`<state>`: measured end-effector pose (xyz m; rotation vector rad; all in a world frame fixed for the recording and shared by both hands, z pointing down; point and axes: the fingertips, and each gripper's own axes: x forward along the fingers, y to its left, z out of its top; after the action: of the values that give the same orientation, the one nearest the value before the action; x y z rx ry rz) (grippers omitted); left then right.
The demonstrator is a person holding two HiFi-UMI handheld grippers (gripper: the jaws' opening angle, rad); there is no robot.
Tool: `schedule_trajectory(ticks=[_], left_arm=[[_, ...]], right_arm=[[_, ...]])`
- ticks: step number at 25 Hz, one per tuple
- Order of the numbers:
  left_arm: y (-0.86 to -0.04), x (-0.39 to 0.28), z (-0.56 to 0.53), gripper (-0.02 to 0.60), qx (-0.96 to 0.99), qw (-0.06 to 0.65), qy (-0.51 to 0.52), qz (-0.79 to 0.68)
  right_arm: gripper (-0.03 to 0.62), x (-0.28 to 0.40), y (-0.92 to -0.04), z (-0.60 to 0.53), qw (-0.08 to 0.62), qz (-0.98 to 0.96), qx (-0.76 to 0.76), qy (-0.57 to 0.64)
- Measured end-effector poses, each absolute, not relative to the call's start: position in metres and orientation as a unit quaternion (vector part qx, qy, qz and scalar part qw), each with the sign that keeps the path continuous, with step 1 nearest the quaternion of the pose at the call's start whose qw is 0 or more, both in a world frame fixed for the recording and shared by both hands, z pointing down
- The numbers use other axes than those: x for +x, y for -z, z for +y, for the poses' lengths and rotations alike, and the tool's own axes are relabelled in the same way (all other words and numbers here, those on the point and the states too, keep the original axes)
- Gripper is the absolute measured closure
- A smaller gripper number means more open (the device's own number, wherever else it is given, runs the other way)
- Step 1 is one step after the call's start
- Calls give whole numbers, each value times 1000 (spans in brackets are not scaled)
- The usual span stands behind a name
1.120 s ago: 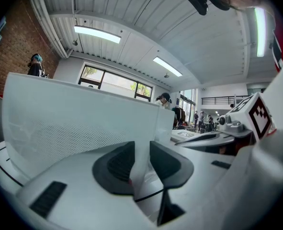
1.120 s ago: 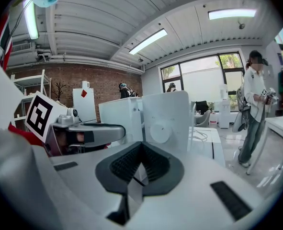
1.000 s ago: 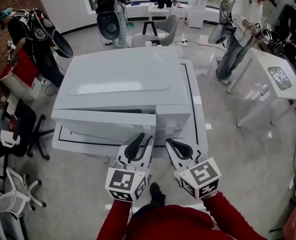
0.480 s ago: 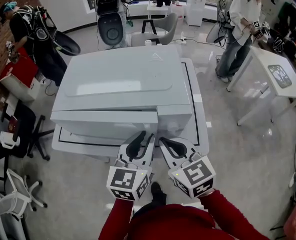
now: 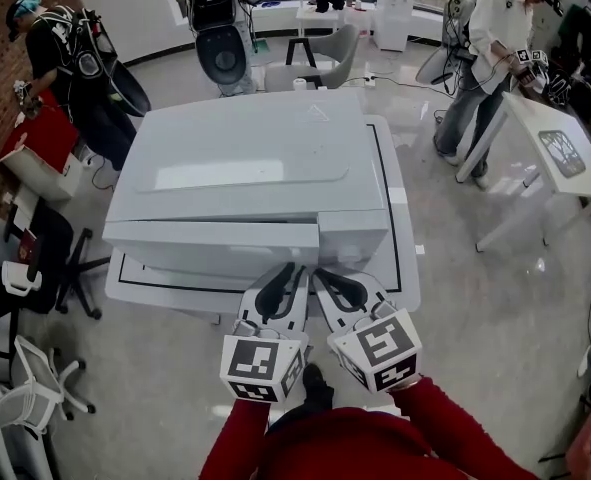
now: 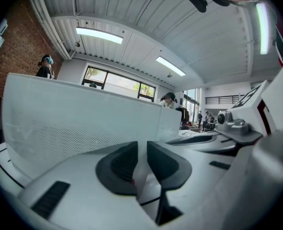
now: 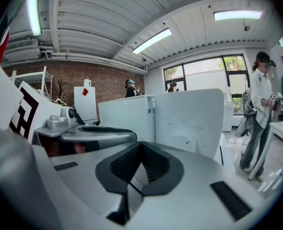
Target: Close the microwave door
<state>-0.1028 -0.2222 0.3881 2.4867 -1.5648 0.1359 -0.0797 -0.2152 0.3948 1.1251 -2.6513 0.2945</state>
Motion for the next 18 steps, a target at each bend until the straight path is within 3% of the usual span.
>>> schedule_trajectory(ticks=[10, 18], left_arm=[[-387, -106, -225, 566, 827, 96, -53, -551], [-386, -111, -231, 569, 818, 99, -52, -565]], right_arm=[[582, -89, -393, -222, 137, -894, 414, -99], [582, -90, -391, -229, 135, -884, 430, -121]])
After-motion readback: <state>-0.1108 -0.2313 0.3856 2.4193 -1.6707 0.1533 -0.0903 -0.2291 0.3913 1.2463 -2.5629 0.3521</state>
